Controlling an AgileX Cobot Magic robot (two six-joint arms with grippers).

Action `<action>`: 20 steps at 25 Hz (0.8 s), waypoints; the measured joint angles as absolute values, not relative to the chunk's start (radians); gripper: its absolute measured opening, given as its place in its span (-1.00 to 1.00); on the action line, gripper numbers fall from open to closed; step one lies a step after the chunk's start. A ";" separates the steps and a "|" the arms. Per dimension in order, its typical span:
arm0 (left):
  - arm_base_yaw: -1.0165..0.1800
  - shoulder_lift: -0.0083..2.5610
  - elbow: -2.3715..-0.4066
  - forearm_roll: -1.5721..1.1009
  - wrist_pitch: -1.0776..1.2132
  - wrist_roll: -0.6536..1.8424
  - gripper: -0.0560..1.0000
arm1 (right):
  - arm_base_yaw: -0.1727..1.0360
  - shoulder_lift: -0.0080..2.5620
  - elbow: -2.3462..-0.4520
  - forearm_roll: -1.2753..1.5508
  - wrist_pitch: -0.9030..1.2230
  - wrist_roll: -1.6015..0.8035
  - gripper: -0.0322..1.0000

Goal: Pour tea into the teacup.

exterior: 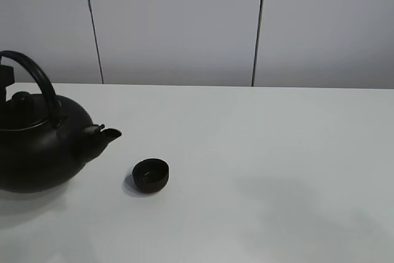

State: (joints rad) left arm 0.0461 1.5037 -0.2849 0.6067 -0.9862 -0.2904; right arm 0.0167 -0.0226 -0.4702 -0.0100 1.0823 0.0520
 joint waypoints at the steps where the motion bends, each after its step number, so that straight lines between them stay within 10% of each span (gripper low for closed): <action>1: 0.038 1.498 -0.297 0.608 -0.979 -0.300 -0.53 | 0.017 -0.023 -0.470 -0.010 1.082 0.052 0.01; 20: -0.087 1.498 -0.482 0.631 -0.759 -0.360 -0.53 | 0.017 -0.023 -0.470 -0.010 1.082 0.052 0.01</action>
State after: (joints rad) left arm -0.0874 1.4979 -0.4817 0.6308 -0.7592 -0.3601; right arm 0.0167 -0.0226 -0.4702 -0.0100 1.0823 0.0520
